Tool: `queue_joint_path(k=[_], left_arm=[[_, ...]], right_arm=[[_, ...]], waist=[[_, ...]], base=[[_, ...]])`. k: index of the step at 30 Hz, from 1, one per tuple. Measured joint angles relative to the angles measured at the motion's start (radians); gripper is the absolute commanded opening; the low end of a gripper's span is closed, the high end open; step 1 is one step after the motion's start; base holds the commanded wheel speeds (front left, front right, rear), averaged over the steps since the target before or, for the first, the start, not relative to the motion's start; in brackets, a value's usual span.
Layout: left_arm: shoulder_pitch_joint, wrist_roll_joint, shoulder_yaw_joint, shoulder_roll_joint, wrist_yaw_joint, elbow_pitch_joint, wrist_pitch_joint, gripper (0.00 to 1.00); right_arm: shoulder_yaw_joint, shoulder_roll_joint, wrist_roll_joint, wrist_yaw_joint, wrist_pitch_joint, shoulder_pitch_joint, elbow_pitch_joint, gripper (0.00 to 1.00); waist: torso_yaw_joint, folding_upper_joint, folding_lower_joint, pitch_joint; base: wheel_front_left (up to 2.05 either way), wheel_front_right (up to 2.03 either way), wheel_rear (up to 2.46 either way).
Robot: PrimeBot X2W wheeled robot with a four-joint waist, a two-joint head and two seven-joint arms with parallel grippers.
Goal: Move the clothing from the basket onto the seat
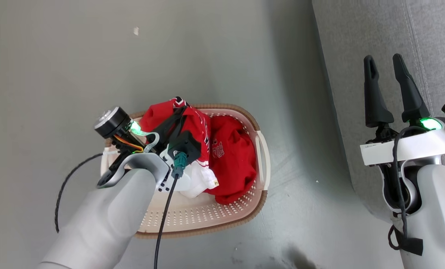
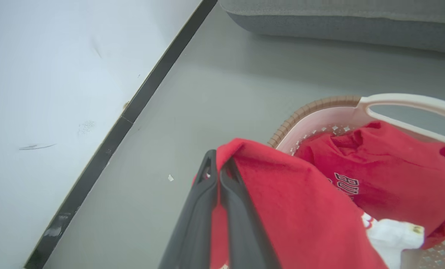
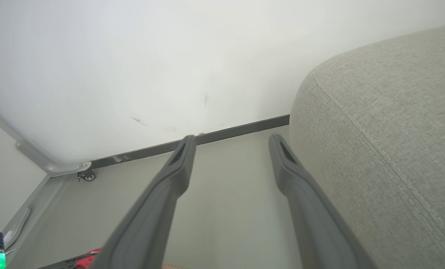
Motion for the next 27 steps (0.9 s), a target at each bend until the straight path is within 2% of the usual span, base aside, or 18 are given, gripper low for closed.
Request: queue_joint_path(k=[10,16,27], left_arm=[[0.055,-0.092,0.086,0.001,0.024,-0.1,-0.024,0.0],[0.067,-0.121,0.121,0.031,0.041,-0.163,-0.039,0.0],[0.067,-0.12,0.13,0.066,0.049,-0.288,-0.049,0.0]], right_arm=[[0.013,-0.003,-0.059,0.0,0.0,0.008,0.028,1.0],[0.071,-0.01,-0.087,0.0,0.0,0.029,0.056,1.0],[0.207,-0.081,-0.114,0.0,0.0,0.024,0.108,1.0]], waist=[[0.041,0.0,0.0,-0.084],[0.062,0.0,0.0,-0.138],[0.095,0.0,0.0,-0.236]], base=[[0.0,0.0,0.0],[0.0,0.0,0.0],[0.0,0.0,0.0]])
